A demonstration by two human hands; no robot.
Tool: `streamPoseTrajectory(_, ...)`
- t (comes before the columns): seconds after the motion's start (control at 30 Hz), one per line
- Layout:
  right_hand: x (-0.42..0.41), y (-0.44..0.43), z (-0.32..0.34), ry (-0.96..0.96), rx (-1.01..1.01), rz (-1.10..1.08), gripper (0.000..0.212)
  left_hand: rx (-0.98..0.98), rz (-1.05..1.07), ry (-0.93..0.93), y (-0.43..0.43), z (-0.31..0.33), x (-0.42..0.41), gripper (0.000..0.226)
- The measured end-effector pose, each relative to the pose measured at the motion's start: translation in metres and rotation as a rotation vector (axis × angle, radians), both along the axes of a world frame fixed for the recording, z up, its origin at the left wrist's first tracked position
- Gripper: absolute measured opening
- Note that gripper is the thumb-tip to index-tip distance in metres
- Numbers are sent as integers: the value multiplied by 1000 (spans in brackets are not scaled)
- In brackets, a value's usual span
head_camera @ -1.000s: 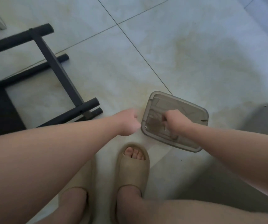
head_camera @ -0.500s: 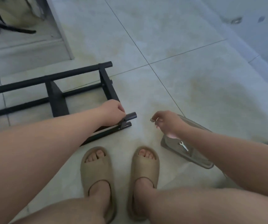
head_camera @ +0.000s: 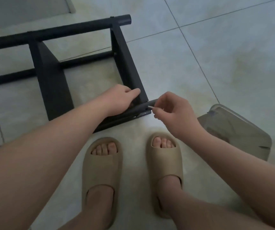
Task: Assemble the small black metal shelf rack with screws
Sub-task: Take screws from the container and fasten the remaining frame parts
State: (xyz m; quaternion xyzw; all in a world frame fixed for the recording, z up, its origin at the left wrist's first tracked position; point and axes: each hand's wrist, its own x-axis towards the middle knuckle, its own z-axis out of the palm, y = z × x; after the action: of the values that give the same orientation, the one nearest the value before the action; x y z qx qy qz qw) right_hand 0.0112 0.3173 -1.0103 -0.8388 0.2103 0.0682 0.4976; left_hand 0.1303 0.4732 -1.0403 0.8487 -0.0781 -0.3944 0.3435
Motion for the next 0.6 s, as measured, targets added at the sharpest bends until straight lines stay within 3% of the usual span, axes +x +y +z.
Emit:
streamPoseTrajectory(0.1, -6, -1, -6, -46, 76, -10, 18, -101, -30, 130, 1, 1, -8, 48)
streamPoseTrajectory(0.27, -11, 4, -10, -97, 140, -11, 17, -234, -40, 262, 10, 7, -5, 13)
streamPoseTrajectory(0.4, -12, 5, -9, -97, 177, -25, 19, -230, -143, 280, 11, 7, -4, 33)
streamPoseTrajectory(0.6, -23, -1, -13, -77, 219, -86, 15, -256, -134, 229, 13, -1, -6, 24)
